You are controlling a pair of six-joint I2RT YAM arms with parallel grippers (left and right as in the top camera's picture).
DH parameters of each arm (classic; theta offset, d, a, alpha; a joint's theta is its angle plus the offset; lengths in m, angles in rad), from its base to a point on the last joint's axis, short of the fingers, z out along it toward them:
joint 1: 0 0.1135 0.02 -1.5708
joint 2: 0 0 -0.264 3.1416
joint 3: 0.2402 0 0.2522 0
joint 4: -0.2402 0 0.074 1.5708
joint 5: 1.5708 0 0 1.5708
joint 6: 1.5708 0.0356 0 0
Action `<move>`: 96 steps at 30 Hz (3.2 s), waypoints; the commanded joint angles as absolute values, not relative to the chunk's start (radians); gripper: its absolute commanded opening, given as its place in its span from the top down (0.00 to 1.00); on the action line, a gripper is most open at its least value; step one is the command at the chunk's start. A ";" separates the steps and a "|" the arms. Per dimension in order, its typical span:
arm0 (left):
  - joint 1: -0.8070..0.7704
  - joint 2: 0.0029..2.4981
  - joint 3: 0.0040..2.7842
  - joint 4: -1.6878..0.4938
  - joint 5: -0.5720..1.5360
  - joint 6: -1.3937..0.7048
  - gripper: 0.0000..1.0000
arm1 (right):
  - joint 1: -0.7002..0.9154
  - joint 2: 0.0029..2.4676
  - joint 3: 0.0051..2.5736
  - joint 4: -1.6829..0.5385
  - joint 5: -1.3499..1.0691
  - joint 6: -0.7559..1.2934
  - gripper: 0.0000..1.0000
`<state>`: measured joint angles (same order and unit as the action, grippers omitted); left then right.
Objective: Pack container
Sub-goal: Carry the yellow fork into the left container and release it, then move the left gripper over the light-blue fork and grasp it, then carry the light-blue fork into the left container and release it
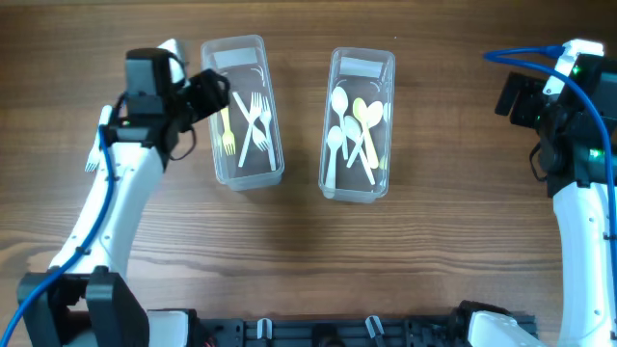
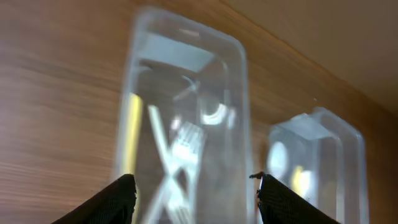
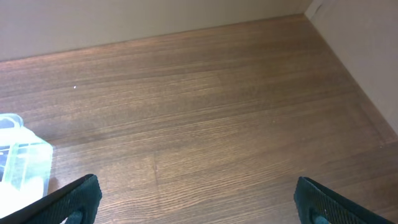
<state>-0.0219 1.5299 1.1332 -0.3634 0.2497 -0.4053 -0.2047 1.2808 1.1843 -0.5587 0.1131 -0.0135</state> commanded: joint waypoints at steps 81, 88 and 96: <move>0.500 1.935 1.134 -0.295 0.481 -0.017 0.96 | -0.204 1.285 1.187 -0.555 0.115 -0.024 0.00; 0.492 1.932 1.133 -0.331 0.337 -0.004 0.94 | -0.204 1.285 1.187 -0.555 0.115 -0.024 0.00; 0.452 1.867 1.171 -0.334 0.445 -0.086 0.96 | -0.204 1.285 1.187 -0.555 0.115 -0.024 0.00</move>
